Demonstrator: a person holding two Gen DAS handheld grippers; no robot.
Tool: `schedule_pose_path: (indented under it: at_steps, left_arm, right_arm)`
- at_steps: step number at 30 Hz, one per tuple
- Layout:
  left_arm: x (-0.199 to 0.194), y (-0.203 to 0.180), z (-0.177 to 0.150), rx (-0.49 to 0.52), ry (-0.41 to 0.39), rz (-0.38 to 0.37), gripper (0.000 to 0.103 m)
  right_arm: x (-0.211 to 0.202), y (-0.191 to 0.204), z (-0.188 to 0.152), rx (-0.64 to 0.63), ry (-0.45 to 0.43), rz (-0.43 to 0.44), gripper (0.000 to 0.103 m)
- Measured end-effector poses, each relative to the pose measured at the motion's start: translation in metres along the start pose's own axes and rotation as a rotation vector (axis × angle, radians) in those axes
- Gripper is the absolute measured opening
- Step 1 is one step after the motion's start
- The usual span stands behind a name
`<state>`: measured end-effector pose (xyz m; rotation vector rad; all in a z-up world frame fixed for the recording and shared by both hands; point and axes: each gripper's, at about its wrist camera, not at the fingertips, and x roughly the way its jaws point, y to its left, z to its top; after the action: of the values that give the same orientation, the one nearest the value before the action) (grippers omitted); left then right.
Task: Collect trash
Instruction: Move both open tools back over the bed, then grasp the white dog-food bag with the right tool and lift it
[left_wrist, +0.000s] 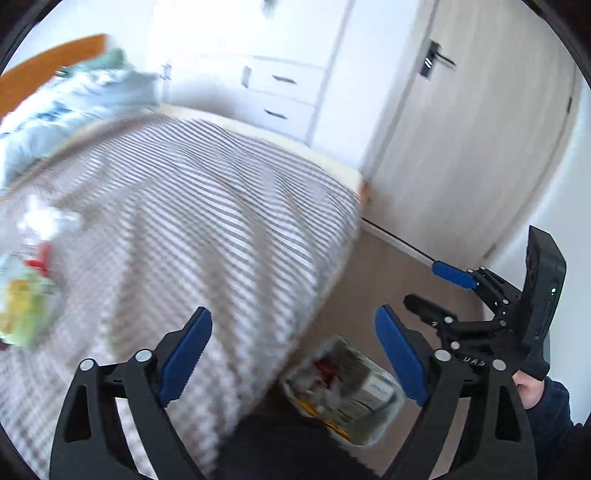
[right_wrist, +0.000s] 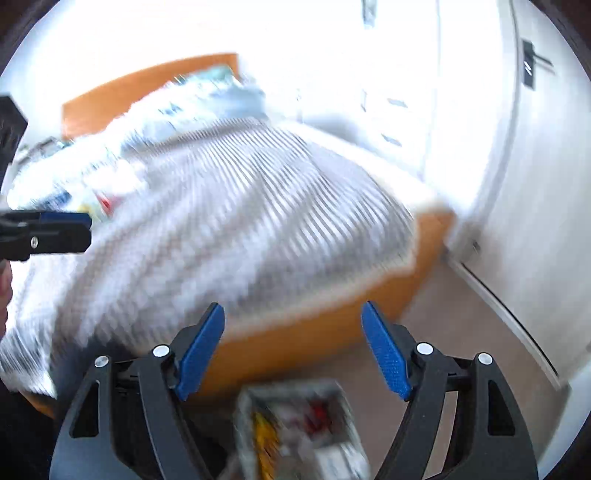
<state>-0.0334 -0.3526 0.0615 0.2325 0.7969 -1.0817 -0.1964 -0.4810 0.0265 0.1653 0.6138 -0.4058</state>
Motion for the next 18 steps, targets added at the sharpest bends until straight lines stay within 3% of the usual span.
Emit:
schedule_pose_path:
  at_steps: [4,12,15,18]
  left_arm:
    - [-0.055,0.050,-0.004,-0.021,-0.118,0.156,0.095]
    - [-0.124,0.155,-0.039,-0.115,-0.156,0.374,0.095]
    - [-0.145,0.192,-0.057,-0.179,-0.160,0.440,0.095]
    - [-0.161,0.229,-0.078,-0.264,-0.172,0.499,0.095]
  right_arm:
    - [0.015,0.054,0.041,-0.028,-0.049,0.162,0.075]
    - [0.049,0.195,0.088,-0.187,-0.072,0.402,0.076]
    - [0.058,0.248,0.093,-0.263,-0.068,0.428,0.076]
    - [0.075,0.294,0.090,-0.358,-0.068,0.339,0.076]
